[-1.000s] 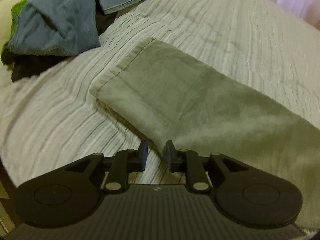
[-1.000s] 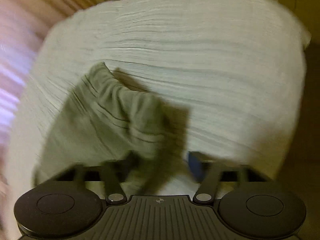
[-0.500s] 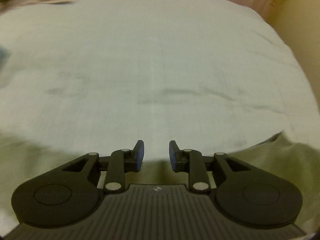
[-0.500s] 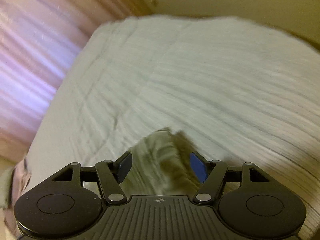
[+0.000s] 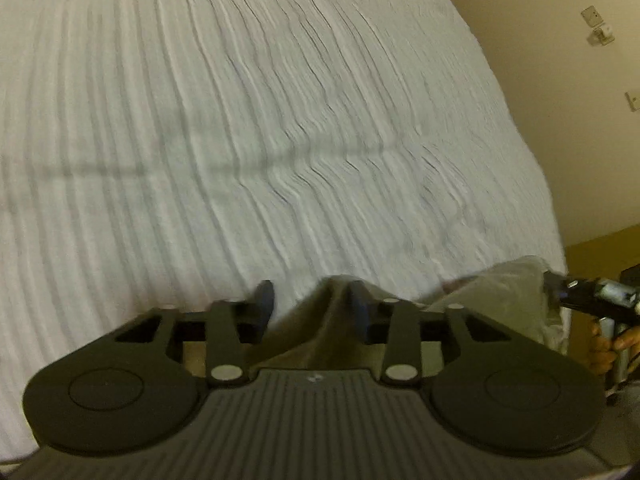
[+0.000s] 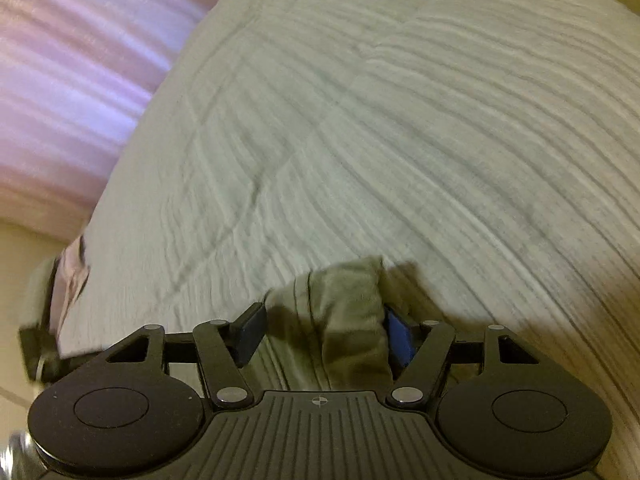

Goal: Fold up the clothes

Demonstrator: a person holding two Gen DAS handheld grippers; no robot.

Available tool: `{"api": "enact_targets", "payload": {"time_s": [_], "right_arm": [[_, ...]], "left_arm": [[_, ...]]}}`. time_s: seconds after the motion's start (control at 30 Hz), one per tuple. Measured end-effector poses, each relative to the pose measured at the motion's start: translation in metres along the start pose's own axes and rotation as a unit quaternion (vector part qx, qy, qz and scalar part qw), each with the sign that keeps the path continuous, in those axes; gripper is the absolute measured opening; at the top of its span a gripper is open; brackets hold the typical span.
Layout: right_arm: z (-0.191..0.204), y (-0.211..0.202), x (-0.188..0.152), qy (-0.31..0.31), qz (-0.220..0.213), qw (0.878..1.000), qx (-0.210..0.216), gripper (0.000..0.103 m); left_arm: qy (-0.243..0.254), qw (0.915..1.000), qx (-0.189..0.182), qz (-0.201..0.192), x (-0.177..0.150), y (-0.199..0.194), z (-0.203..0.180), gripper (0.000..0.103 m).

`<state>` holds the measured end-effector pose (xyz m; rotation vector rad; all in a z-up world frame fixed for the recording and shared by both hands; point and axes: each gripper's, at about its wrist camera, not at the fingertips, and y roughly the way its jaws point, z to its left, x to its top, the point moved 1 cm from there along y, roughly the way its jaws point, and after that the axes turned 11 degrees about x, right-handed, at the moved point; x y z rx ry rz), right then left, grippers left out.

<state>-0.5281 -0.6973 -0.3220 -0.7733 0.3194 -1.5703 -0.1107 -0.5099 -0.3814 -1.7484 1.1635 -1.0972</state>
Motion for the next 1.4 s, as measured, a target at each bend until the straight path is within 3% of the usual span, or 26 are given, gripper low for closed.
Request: {"api": "enact_targets", "payload": {"time_s": [0.03,0.1,0.3,0.47,0.53,0.6,0.67,0.73,0.87,1.0,1.17,1.23,1.4], "right_arm": [[0.0,0.0,-0.002,-0.011,0.001,1.0,0.001,0.037],[0.002,-0.002,-0.007,-0.032,0.001,0.999,0.0,0.028],[0.017,-0.02,-0.026,-0.071,-0.036,0.996,-0.035,0.017],[0.004,0.005,-0.042,-0.035,-0.046,0.994,-0.092,0.019],[0.016,0.011,-0.039,-0.052,-0.049,0.989,-0.129,0.027],[0.027,0.009,-0.04,-0.069,-0.054,0.982,-0.168,0.06],[0.037,-0.003,-0.046,-0.09,-0.077,0.972,-0.204,0.062],[0.052,-0.016,-0.06,-0.118,-0.105,0.963,-0.217,0.062],[0.082,-0.036,-0.094,-0.172,-0.142,0.952,-0.211,0.062],[0.105,-0.014,-0.15,-0.247,-0.082,0.946,-0.192,0.062],[0.102,0.012,-0.192,-0.231,-0.027,0.95,-0.209,0.062],[0.112,0.019,-0.199,-0.232,-0.021,0.951,-0.203,0.062],[0.136,0.038,-0.219,-0.234,-0.004,0.954,-0.186,0.062]], "left_arm": [[-0.004,0.9999,-0.017,0.001,0.0,0.002,0.0,0.0],[0.006,0.9996,-0.019,-0.019,-0.005,-0.001,-0.003,0.0],[0.01,0.9935,0.0,-0.114,-0.022,-0.008,-0.005,0.003],[0.084,0.9823,0.104,-0.131,-0.026,0.026,-0.031,0.004],[0.083,0.9758,0.129,-0.156,-0.023,0.014,-0.033,0.004],[0.063,0.9687,0.151,-0.186,-0.024,-0.007,-0.023,0.005],[0.055,0.9613,0.17,-0.21,-0.032,-0.033,-0.004,0.007],[0.056,0.9575,0.181,-0.217,-0.049,-0.06,0.02,0.007],[0.048,0.9586,0.19,-0.207,-0.108,-0.09,0.054,0.007],[0.013,0.9527,0.238,-0.189,-0.188,-0.112,0.088,0.008],[-0.106,0.935,0.29,-0.173,-0.273,-0.145,0.137,0.008],[-0.137,0.9265,0.301,-0.18,-0.291,-0.159,0.148,0.008],[-0.143,0.9206,0.313,-0.184,-0.31,-0.17,0.168,0.008]]}}
